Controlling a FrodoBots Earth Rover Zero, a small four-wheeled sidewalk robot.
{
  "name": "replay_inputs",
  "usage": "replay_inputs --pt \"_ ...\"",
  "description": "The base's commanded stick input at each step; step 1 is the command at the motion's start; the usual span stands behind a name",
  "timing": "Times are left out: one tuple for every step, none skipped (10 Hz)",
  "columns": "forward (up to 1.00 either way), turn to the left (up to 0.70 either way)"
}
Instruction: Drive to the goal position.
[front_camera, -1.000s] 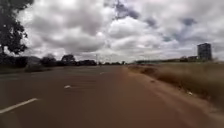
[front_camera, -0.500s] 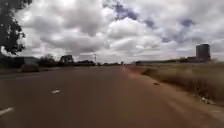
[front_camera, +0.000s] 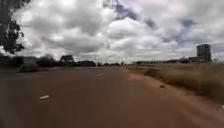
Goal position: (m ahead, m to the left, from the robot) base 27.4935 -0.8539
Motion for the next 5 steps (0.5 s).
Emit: replay_inputs --pt "0.85 0.0" --pt "0.85 0.0" --pt "0.85 0.0" --pt "0.85 0.0" --pt "0.85 0.0"
